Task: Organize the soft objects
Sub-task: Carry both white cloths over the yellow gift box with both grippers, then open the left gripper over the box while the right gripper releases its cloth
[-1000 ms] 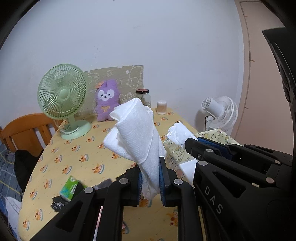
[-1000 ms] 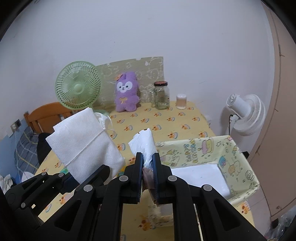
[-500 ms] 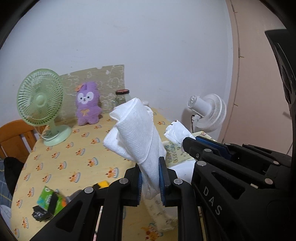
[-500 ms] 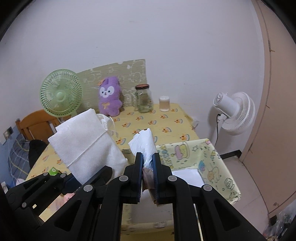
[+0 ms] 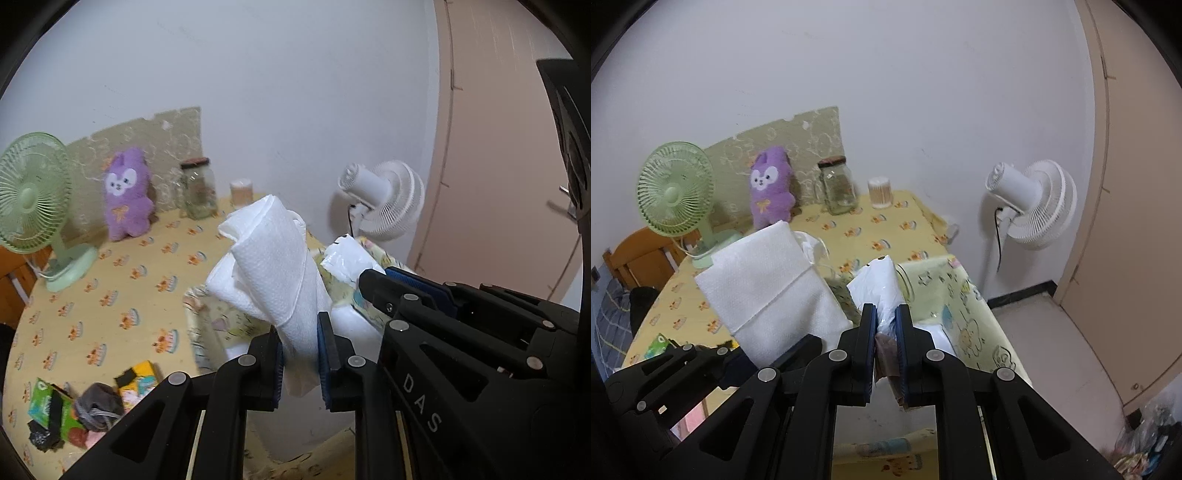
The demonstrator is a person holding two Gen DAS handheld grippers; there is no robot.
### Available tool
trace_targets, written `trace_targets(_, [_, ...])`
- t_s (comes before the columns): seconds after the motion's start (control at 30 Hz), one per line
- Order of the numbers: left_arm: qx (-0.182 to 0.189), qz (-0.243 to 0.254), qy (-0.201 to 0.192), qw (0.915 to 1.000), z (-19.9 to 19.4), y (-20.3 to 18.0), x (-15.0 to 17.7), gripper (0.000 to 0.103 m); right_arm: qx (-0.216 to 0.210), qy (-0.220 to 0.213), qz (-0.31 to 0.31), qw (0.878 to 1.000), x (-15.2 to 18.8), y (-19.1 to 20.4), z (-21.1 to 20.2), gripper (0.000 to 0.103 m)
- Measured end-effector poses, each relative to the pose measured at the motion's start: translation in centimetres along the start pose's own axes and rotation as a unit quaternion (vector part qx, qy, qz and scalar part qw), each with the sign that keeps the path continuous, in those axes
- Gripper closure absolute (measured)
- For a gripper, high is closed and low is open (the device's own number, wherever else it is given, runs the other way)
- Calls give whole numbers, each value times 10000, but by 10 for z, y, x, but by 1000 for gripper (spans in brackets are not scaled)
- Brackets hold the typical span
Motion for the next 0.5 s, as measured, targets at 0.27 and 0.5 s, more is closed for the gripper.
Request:
trace_targets(0.27, [91, -5, 436, 9990, 26, -2, 11, 76, 117, 294, 113, 9994, 14, -11, 21, 90])
trace_targets(0.5, [53, 136, 388, 9991, 35, -4, 8, 58, 183, 429, 163, 9988, 15, -16, 33, 89])
Point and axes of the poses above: each gripper's, at about its wrist camera, not at the fingertips, and z roughly the way its jaws point, y to its left, x to its underside, the point moved 3 cm from there along z, roughly the way its jaws point, and after that the axes turned 14 degrees about -z, right-handed, at the moved point
